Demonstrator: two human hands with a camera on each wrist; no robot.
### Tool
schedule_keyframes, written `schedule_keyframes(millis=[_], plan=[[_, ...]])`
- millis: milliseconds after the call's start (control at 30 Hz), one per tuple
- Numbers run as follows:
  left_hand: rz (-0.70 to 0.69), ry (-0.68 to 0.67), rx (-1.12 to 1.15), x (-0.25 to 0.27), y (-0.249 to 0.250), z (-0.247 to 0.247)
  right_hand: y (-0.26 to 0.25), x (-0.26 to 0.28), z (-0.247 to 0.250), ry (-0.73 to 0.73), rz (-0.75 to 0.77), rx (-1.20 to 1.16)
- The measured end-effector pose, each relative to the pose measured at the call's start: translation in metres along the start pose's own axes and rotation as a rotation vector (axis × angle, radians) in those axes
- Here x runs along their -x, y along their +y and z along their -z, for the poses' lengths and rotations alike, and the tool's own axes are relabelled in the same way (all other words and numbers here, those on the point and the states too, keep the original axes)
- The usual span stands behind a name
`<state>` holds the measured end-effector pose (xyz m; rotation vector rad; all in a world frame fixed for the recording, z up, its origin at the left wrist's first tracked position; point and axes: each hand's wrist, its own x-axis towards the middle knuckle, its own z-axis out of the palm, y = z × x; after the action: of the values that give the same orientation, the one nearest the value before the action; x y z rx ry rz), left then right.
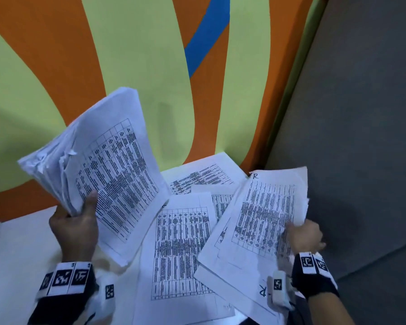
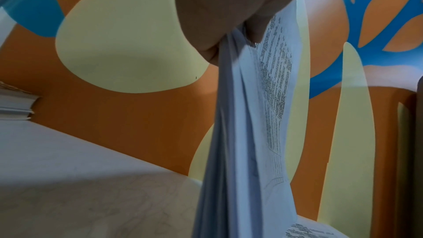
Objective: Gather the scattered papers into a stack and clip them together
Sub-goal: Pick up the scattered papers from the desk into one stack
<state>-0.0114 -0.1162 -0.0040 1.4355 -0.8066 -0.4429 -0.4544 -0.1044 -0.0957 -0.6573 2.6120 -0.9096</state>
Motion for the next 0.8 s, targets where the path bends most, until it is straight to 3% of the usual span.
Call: schedule_keyframes(millis=[167,233,367,500,633,800], plan=[[0.053,-0.063,-0.004,-0.002,-0.001,0.008,-0.035,0.019,0.043,-0.075,0.422,-0.323],[0.077,-0.097,-0.005,-0.003,0.001,0.009,-0.061,0.031,0.070,-0.227,0.547,-0.492],[0.063,-0.166,-0.027,-0.005,0.010,0.006,-0.109,0.043,0.108,-0.538,0.655,-0.828],[0.058,-0.312,-0.003,-0.001,0.014,-0.005,-0.140,0.050,0.095,-0.804,0.556,-0.950],[0.125,-0.525,0.051,0.008,0.013,-0.015,-0.151,0.061,0.052,-1.007,0.374,-0.853],[0.286,-0.718,0.080,0.018,0.013,-0.018,-0.153,0.078,0.010,-1.006,0.272,-0.722]])
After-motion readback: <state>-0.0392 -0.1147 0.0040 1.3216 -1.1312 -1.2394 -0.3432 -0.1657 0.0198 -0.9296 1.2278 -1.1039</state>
